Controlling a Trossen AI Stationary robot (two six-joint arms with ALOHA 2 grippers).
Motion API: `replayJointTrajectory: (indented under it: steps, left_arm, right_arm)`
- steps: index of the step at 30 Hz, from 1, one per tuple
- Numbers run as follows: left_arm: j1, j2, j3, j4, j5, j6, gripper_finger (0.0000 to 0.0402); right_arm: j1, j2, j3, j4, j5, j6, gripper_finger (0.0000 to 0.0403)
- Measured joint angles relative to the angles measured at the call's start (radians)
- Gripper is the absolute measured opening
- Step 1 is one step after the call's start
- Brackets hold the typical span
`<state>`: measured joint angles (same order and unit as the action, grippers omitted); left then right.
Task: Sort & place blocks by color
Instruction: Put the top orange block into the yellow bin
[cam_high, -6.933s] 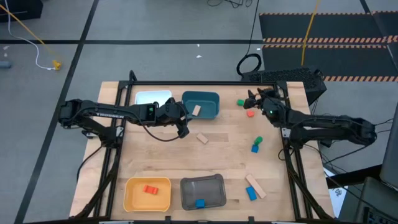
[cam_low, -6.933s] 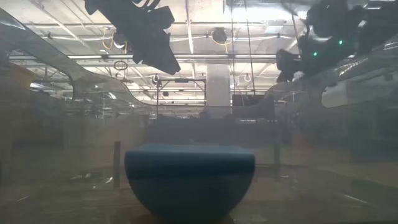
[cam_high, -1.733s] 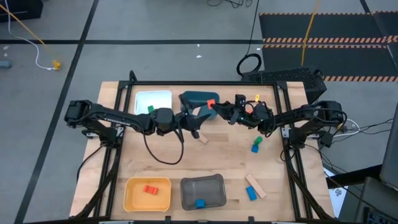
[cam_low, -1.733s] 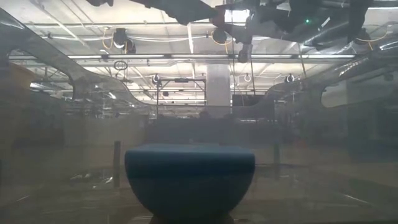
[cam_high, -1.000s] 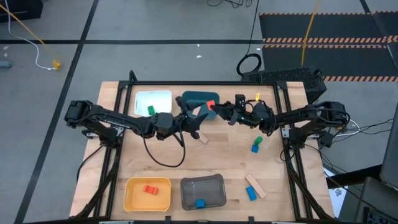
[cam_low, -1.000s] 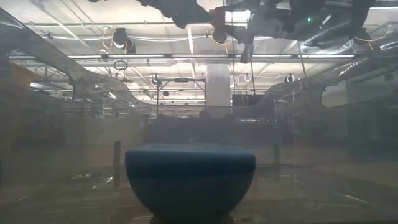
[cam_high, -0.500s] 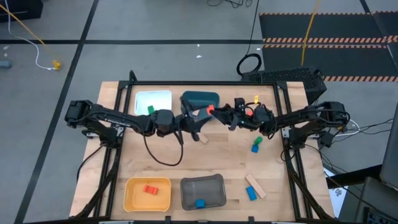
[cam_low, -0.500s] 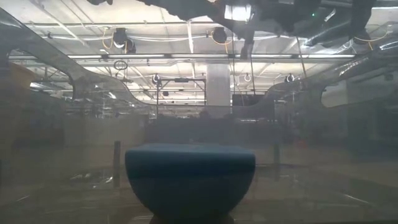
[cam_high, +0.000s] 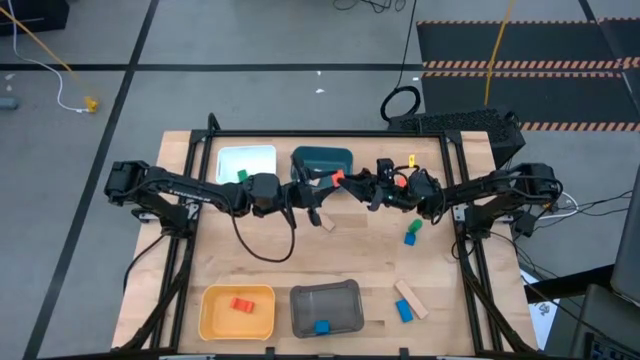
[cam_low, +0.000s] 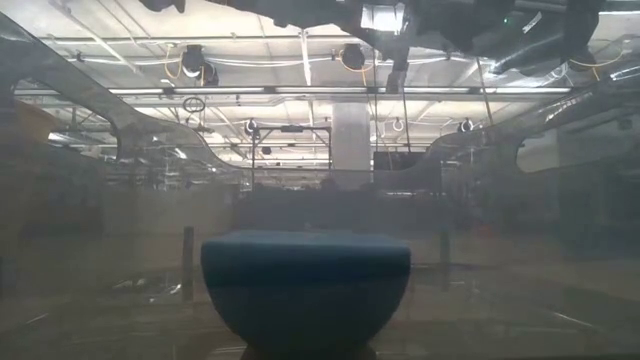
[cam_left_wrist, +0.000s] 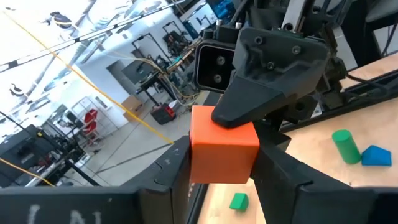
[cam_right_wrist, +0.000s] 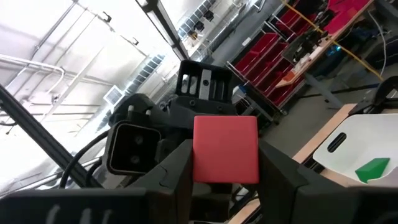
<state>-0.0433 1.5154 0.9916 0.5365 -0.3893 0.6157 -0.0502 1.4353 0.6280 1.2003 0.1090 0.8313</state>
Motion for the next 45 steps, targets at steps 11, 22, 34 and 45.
replayJointTrajectory:
  steps: [11, 22, 34, 45]
  left_arm:
    - [-0.026, -0.002, 0.001, -0.003, -0.002, -0.009, 0.014]
    - [-0.061, -0.008, 0.0, -0.025, -0.038, -0.011, 0.0139]
    - [-0.197, -0.029, 0.0, -0.258, -0.179, -0.248, 0.0141]
    - [-0.376, -0.08, 0.0, -0.621, -0.177, -0.666, 0.0142]
  right_arm:
    - [-0.027, -0.027, -0.001, -0.015, -0.136, -0.011, 0.0187]
    - [-0.103, -0.218, -0.002, -0.36, -0.218, -0.03, 0.0223]
    - [-0.204, -0.424, -0.002, -0.669, -0.215, -0.087, 0.0223]
    - [-0.171, -0.439, -0.002, -1.027, -0.193, 0.001, 0.0224]
